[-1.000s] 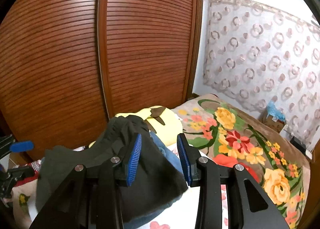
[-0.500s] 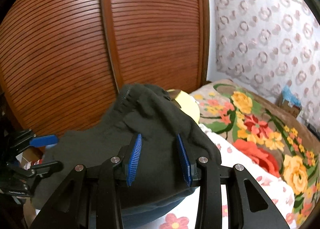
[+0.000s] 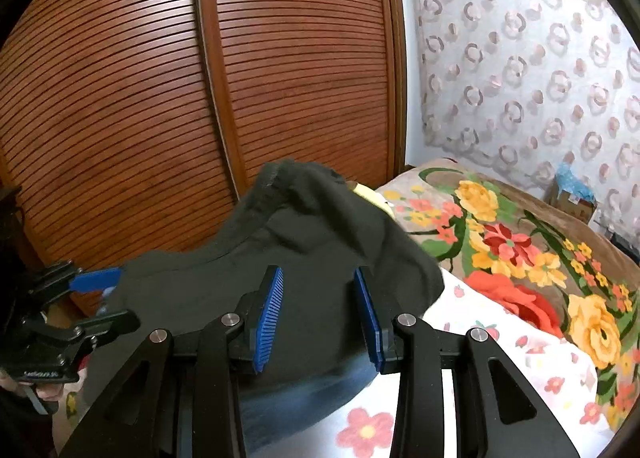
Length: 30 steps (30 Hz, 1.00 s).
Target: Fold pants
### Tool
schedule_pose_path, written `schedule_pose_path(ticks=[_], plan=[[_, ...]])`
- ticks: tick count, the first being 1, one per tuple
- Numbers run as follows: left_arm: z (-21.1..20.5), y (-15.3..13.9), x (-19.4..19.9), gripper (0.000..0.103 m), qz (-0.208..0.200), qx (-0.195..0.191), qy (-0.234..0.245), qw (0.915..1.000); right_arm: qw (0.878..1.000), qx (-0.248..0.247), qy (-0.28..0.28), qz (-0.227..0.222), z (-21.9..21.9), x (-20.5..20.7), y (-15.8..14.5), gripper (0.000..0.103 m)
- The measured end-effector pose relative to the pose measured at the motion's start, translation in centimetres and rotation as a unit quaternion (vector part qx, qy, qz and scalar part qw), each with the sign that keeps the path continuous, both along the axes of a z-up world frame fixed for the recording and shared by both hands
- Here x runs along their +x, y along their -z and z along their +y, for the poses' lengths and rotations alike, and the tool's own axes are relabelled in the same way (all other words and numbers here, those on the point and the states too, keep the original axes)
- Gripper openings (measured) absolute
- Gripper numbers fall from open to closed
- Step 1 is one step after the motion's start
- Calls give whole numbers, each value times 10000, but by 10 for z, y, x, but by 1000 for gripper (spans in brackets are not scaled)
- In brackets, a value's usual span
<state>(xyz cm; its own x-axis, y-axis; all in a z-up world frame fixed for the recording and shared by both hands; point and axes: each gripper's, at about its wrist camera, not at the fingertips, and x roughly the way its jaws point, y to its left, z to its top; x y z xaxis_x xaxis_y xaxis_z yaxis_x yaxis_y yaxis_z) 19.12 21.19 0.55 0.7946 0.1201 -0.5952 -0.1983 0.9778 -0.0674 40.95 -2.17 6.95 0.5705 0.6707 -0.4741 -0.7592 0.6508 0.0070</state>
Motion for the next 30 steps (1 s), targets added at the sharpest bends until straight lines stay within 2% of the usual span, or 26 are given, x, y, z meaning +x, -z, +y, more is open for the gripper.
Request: schedule_pose_path(ticks=[3,5,7,9,14,21,26,30], plan=[[-2,-5,-7,65,-61,-1,3,10000,9999,109,39,-37,-7,-19,-1,38],[-2,-8,-12,81,-133,48,-20,9999,9998,140,100,-32,-10,-30,-2,38],[-5,-13,-18,83,-195,124,-7,9997,9998,143,152,-37,-14,-41,-2,39],[-8,-15,-21,91,-177,147,16,9997,9997,136,207,-65,-17,-51,-3,40],[-17,-24,-34,100,-275,248,88,9993,9993,227,296,-88,-30,-78,-5,47],[-26,-39,-56,100,-518,257,96,9983,9983,300,428,-260,-46,-120,-14,57],[-34,-50,-70,100,-591,274,66,9979,9967,349,590,-444,-63,-156,-16,69],[-42,-54,-81,100,-686,232,120,9973,9942,398,847,-536,-76,-183,-16,73]])
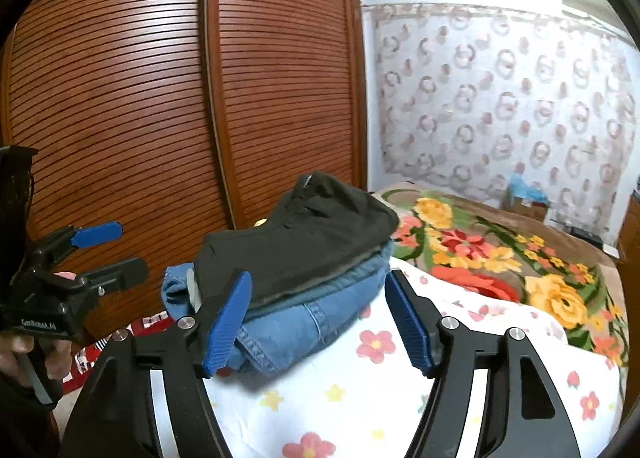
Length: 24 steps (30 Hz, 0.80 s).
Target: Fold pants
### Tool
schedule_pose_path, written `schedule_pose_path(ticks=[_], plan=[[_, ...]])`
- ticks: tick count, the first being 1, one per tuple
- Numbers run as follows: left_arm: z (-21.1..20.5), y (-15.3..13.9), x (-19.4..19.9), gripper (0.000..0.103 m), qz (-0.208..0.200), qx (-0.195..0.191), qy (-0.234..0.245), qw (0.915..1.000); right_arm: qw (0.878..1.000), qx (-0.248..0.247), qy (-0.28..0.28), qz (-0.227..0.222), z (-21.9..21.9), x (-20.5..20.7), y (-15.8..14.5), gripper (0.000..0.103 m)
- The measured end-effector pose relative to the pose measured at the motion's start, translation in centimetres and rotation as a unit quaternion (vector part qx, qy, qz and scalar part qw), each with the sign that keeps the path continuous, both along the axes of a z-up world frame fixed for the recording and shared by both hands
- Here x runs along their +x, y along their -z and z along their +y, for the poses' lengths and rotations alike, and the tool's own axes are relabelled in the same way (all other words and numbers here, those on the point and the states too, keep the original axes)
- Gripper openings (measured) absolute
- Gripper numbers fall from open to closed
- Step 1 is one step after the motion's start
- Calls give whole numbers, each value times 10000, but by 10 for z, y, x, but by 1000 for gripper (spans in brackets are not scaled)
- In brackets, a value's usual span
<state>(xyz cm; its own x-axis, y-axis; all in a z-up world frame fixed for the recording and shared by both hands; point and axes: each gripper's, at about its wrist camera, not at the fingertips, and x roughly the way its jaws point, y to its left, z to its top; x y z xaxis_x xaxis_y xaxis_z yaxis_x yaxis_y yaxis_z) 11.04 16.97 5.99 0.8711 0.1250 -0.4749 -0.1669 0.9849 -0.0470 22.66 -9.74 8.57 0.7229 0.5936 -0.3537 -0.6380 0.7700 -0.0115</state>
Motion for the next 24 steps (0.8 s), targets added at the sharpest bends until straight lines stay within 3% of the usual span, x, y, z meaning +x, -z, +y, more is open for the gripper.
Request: schedule_pose_path(ticks=[8,24], plan=[[-23,0,-14,100,-38,72,255,9996,9982,9,591,-98,-18,-50,10,73],[-88,2,-41,100,-58,127,841,9964,9935,189,1111,-140,-40,-125,7,73]])
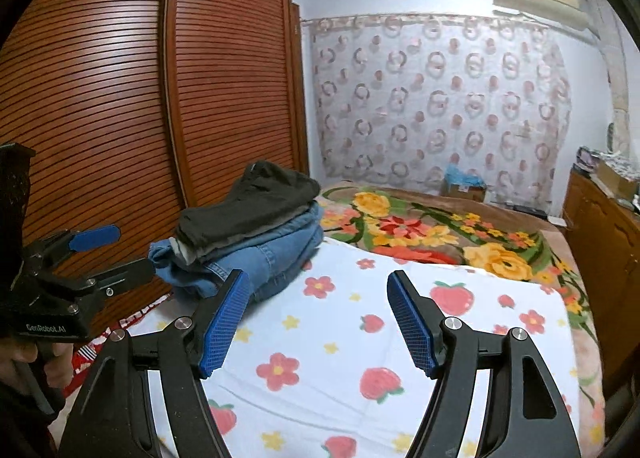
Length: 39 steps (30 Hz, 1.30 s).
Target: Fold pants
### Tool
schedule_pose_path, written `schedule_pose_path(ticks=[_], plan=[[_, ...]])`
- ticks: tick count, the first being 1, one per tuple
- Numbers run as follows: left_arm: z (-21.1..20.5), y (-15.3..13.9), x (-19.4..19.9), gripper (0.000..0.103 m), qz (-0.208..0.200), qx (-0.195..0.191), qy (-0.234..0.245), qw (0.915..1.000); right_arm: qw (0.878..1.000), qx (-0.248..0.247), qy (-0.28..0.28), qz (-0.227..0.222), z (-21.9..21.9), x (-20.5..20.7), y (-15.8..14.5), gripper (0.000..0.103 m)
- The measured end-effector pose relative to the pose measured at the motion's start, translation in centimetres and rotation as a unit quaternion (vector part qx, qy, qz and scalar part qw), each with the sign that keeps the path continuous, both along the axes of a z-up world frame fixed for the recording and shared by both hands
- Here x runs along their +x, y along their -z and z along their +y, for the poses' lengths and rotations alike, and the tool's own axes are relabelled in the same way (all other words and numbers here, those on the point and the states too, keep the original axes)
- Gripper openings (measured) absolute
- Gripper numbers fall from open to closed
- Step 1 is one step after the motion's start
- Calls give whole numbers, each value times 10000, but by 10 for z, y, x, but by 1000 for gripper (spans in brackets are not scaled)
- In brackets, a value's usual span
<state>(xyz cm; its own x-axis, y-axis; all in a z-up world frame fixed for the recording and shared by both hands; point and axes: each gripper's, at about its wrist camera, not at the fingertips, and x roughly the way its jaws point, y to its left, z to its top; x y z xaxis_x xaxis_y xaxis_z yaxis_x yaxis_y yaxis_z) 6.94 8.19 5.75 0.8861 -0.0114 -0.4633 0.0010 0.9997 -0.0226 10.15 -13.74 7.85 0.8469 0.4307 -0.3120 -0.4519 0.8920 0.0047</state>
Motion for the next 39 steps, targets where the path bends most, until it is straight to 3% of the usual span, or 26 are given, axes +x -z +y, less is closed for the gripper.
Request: schedule_pose_path(ticks=[16,25,39], plan=[[-63,-31,-32,100,-344,54,533,9980,9961,114,810,-317,-25,-80,-22,74],[-91,-38,-48,100,-470,36,745,9961,9903,196,1297,-451,-27,-119,-18,74],[-102,-26,-53,100,-412,-30,786,9960,9846,265,1692,-338,-13,-121,-9,74]])
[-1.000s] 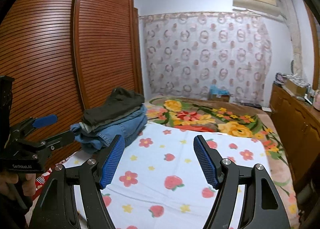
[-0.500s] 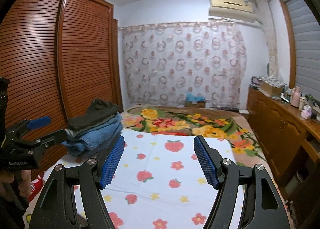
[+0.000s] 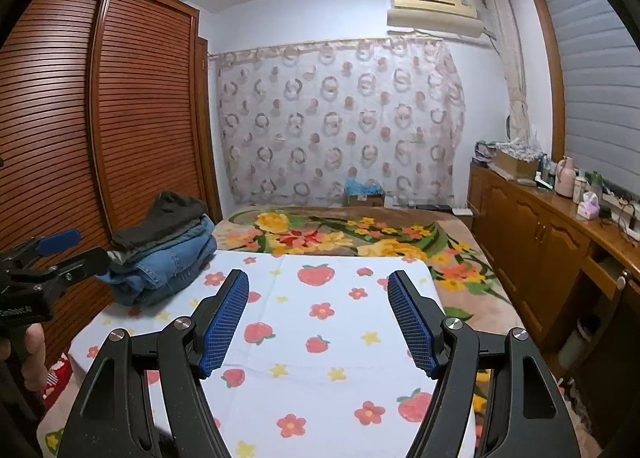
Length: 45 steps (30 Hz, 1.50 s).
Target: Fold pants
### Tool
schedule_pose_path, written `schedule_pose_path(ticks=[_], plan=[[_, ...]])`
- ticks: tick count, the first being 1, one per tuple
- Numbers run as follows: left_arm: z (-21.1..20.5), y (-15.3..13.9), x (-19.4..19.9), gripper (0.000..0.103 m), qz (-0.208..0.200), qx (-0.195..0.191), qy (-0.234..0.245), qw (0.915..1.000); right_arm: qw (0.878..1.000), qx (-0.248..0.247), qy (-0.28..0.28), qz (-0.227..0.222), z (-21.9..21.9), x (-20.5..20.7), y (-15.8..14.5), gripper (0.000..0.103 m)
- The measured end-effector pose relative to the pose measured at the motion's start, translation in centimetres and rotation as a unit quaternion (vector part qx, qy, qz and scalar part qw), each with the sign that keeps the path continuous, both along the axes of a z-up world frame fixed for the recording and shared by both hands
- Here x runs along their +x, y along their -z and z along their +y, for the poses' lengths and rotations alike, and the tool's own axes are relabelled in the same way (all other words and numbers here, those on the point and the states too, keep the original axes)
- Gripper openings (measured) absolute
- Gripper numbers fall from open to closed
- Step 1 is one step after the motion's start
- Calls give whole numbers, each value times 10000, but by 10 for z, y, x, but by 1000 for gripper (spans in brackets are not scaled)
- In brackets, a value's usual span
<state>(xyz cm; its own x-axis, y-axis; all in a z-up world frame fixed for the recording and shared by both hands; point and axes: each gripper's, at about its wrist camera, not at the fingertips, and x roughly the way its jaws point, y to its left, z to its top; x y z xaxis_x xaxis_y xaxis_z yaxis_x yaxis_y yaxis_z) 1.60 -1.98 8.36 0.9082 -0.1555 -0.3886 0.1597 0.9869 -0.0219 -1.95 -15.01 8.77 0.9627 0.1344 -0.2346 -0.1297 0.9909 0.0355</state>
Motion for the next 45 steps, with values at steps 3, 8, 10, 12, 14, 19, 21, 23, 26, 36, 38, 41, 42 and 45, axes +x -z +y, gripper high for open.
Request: schedule_pose_path(ticks=[3,8,10,12,14,19,21,23,26,36,38,41,42,45], plan=[[1,1,0,100,6,15,-34,10000,10000,13,16,22,3,4,-2,74],[2,2,0,100,12,18,-49,10000,10000,34,19,12,1,6,-1,74],[3,2,0,100,15,12,-52,10000,10000,42,10,7,3,7,-3,74],[3,2,0,100,11,11,-51,10000,10000,52,4,1,-2,5,2,74],[3,2,0,100,10,11,-48,10000,10000,54,-1,2,-2,5,2,74],[3,3,0,100,12,11,-48,10000,10000,58,-23,-10,-7,5,4,74],[3,2,0,100,13,11,-50,10000,10000,62,-32,-6,-7,4,7,74],[3,3,0,100,14,12,-51,10000,10000,59,-30,-8,-7,4,7,74],[3,2,0,100,12,15,-51,10000,10000,65,-39,-10,-8,4,8,74],[3,3,0,100,11,18,-50,10000,10000,68,-45,-7,-9,3,9,74],[4,3,0,100,12,14,-49,10000,10000,72,-51,-7,-9,3,8,74],[4,3,0,100,6,14,-49,10000,10000,69,-47,-9,-9,3,9,74],[3,3,0,100,11,13,-48,10000,10000,65,-48,-9,-9,4,8,74],[3,3,0,100,10,17,-44,10000,10000,66,-50,-4,-9,4,8,74]])
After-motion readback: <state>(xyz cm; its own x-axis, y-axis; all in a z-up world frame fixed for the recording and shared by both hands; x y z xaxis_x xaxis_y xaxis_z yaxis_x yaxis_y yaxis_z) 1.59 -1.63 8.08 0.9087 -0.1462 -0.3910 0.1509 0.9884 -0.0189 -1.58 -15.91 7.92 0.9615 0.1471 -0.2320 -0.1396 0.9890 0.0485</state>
